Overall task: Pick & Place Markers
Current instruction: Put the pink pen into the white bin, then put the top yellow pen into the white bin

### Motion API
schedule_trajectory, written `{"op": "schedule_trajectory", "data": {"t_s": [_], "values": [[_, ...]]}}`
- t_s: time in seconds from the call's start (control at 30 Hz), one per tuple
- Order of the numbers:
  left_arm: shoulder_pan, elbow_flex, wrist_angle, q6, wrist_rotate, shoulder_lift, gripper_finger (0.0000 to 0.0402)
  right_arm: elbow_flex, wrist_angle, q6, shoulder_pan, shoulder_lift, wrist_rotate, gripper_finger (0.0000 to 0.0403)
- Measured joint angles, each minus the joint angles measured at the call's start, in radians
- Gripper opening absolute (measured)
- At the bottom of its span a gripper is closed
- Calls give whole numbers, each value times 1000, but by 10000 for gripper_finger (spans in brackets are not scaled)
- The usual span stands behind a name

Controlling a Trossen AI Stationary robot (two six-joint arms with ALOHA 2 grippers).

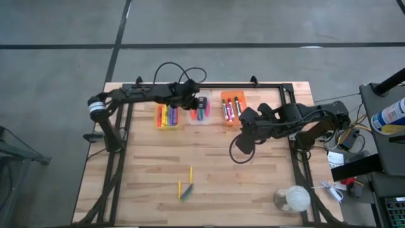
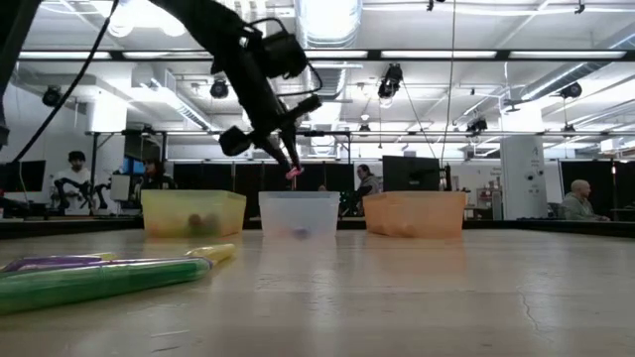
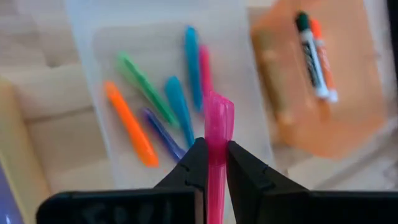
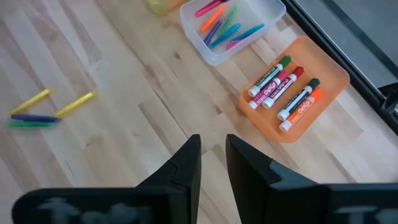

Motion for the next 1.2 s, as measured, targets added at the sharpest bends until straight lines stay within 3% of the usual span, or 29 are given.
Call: {"op": "schedule_trajectory", "data": {"t_s": [0.13, 0.37, 0.53, 0.73, 1.0, 1.2], "values": [[35, 0, 4, 12, 18, 25, 52, 0, 2, 0, 0, 1, 0, 76], [40, 0, 19, -27, 47, 47, 124, 0, 6, -4, 0, 2, 23, 79], [6, 0, 12, -70, 128, 38, 136, 0, 5, -34, 0, 3, 23, 70], [-166, 0, -30, -191, 156, 3, 137, 0, 5, -50, 0, 3, 26, 71], [-463, -1, -40, -410, 66, 0, 137, -4, -3, -78, 0, 3, 26, 79], [-619, -5, -78, -546, -8, 0, 137, -6, -2, -99, 0, 3, 25, 74]]}}
